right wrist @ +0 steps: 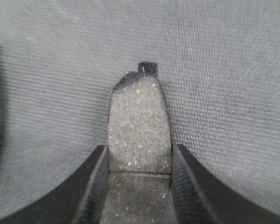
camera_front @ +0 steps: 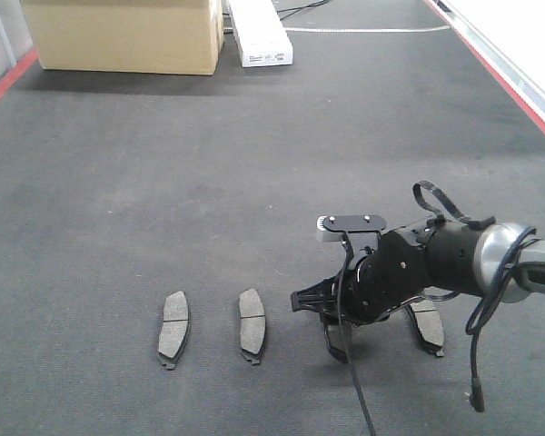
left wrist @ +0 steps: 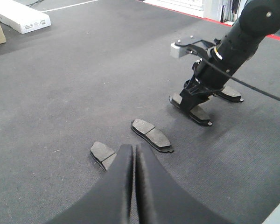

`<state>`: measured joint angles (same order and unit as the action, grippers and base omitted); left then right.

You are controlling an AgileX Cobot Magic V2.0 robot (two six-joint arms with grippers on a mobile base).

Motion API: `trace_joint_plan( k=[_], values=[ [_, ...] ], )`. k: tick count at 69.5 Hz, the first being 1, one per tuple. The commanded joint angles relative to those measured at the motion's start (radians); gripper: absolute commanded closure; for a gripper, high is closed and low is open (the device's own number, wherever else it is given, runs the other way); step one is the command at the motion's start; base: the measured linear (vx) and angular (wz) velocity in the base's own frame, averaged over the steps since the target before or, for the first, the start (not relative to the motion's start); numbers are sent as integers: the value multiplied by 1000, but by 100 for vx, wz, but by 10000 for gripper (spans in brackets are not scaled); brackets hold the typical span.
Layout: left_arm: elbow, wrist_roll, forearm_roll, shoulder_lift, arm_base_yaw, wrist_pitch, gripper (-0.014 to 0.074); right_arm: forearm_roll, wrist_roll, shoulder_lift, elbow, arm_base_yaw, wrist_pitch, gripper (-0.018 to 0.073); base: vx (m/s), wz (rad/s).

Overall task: Move and align brake pads A on conveyor
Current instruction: 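Lower the right gripper's pad onto the belt between the row pads, then open the right gripper and lift it away from the pad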

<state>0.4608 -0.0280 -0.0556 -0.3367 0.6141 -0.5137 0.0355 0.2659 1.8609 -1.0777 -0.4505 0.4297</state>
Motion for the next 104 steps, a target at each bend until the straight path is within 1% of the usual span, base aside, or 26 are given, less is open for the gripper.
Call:
trace_joint_plan(
  k=[1,7,16,27,35,48,56,66,76,86,104],
  values=[
    [25,-1,2,-8,-2,75,603,-1,1,-43,-32,6,-62,426,0,0],
    [25,-1,2,-8,-2,75,603,-4,-2,-43,-32,6,-80,412,0,0],
    [25,-1,2,-8,-2,75,603,-4,-2,-43,-32,6,-87,365,0,0],
    [25,-1,2,-8,-2,75,603,-4,-2,-43,-32,6,-76,268,0,0],
    [25,-1,2,-8,-2,75,603,-4,0,-43,-32,6,-79,216,0,0],
    [25,-1,2,-8,-2,75,603,-4,0,-53,-32,6,-50,200,0,0],
    [25,-1,2,-8,-2,75,603,-4,-5,-106,-32,6,-13,200,0,0],
    [25,-1,2,-8,-2,75,603,-47,-21,-230,-21,3,50,200,0,0],
    [25,-1,2,-8,-2,75,603,-110,-21,-379,58,3,51,205,0,0],
    [25,-1,2,-8,-2,75,603,-113,-21,-588,206,3,58,225,0,0],
    [25,-1,2,-8,-2,75,603,-118,-28,-986,418,3,107,256,0,0]
  ],
)
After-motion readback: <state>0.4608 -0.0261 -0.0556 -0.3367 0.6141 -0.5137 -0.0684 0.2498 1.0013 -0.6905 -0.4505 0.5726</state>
